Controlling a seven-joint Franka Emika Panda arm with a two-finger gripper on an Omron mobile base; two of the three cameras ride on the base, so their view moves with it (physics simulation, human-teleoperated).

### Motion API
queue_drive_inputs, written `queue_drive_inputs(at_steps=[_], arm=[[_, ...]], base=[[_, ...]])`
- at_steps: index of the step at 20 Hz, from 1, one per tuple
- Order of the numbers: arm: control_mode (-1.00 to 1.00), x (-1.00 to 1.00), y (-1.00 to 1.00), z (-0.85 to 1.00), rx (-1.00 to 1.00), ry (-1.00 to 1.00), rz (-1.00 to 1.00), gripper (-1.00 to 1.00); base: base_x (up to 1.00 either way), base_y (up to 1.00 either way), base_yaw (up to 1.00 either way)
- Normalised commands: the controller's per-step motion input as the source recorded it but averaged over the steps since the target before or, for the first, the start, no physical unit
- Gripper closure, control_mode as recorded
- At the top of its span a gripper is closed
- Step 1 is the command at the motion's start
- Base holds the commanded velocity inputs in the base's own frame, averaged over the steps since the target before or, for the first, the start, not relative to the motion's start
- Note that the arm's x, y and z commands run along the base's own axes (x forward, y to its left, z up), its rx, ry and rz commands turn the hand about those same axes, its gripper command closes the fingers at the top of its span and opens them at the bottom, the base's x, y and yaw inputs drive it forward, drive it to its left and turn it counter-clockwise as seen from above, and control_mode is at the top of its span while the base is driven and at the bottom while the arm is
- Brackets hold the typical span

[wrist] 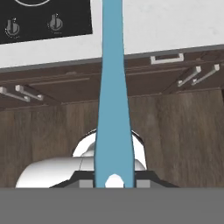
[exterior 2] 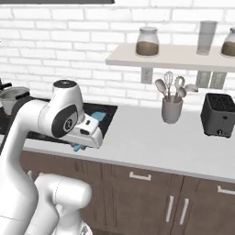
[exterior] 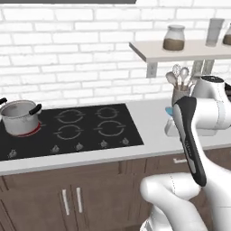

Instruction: Put the broccoli and lemon in the pot. Retrieve the spatula and lightly stir the vegetables in the pot.

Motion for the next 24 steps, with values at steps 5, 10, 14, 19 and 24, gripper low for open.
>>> queue_drive_inputs(at_steps=[5,10,14,19,24], arm=[[1.00,0.00,0.00,0.00,0.00,0.00,0.00,1.00],[1.00,0.00,0.00,0.00,0.00,0.00,0.00,1.00],[1.00,0.00,0.00,0.00,0.00,0.00,0.00,1.00],[1.00,0.00,0.00,0.00,0.00,0.00,0.00,1.00],[1.00,0.00,0.00,0.00,0.00,0.00,0.00,1.00]], base=[[0.03,1.00,0.00],[0.02,1.00,-0.02],[0.09,1.00,-0.04],[0.28,0.90,-0.04],[0.64,0.47,-0.04]])
